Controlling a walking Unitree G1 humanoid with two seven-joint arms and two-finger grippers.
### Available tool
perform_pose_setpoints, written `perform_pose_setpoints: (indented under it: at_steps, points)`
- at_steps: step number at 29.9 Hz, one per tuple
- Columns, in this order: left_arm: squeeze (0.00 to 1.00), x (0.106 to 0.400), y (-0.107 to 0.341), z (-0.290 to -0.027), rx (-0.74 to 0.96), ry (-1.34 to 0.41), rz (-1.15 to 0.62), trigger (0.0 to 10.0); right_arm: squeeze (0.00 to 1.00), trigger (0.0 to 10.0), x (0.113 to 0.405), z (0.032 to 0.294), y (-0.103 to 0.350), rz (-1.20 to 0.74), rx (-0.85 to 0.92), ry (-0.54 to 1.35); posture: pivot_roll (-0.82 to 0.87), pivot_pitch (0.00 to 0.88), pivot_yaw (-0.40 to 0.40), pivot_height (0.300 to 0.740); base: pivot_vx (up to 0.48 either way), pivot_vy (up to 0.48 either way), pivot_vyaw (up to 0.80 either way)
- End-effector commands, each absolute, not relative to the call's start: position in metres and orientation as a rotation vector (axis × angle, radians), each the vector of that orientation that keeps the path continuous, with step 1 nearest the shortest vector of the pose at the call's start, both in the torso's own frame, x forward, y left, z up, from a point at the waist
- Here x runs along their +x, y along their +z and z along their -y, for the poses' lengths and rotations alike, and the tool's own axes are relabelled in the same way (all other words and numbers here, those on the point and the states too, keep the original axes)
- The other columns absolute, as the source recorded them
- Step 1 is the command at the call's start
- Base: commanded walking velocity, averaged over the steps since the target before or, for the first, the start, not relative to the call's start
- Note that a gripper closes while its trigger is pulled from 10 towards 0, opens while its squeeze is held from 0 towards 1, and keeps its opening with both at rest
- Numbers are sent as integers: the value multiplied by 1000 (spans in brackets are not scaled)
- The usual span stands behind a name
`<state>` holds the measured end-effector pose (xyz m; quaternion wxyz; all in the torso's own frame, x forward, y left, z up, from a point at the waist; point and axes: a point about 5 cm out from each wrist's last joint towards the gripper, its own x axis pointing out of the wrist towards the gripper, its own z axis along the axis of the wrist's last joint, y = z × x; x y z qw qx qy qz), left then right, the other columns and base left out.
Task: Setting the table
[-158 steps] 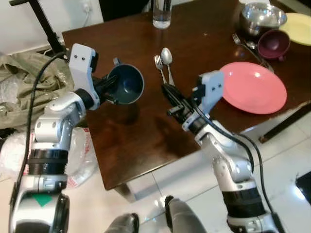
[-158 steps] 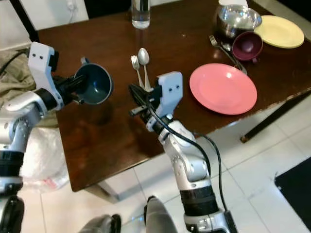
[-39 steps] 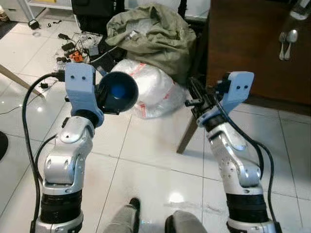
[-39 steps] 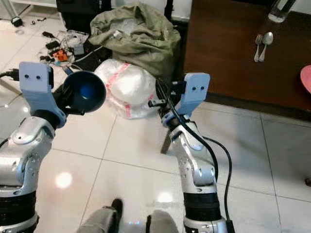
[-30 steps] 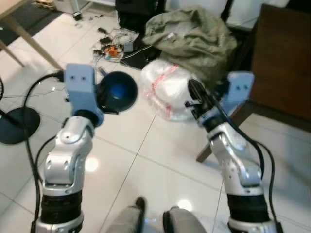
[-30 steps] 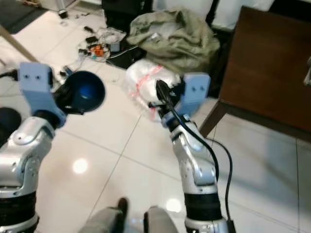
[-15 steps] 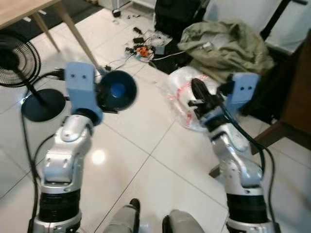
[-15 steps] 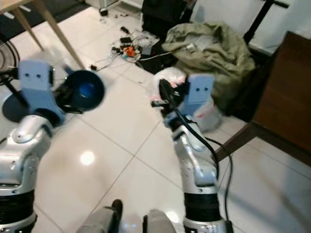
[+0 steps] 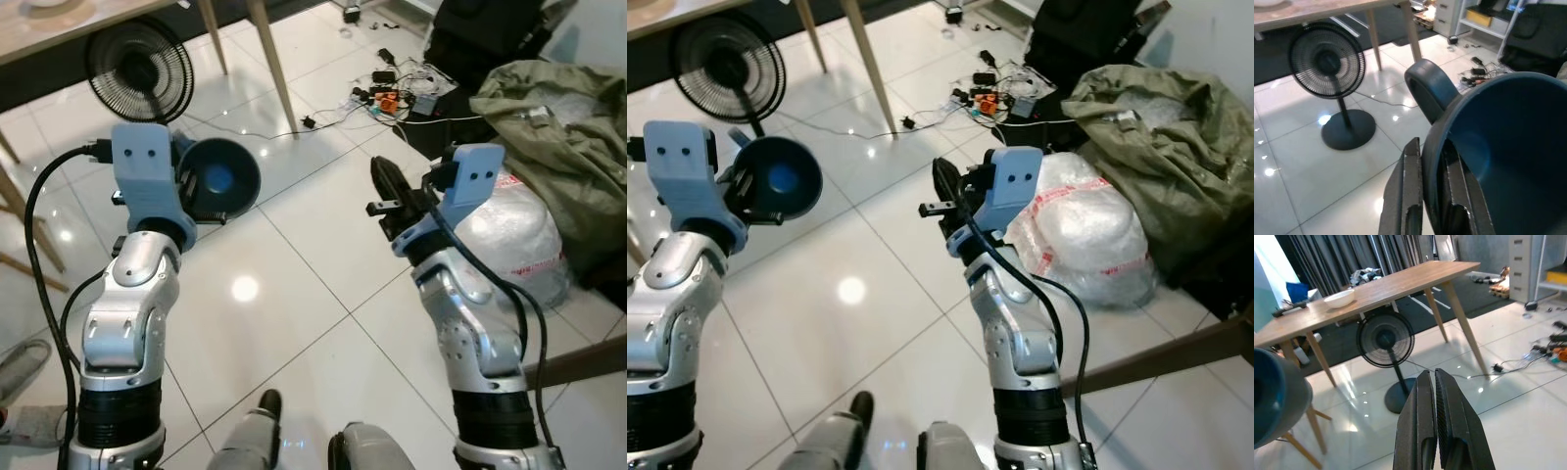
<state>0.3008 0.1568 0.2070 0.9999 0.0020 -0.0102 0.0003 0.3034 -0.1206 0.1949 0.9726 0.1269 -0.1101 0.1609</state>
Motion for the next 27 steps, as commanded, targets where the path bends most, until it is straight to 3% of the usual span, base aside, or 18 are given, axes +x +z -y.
perform_pose_setpoints:
  at_steps: [1,27]
  points:
    - [0,304,203,-168,31,90,8,10000,0,10000,302,115,193,223,254,339,-84,61,34,740,454,0,0]
    - [0,308,204,-171,60,131,28,10000,0,10000,309,130,201,278,152,221,-78,62,36,740,456,0,0]
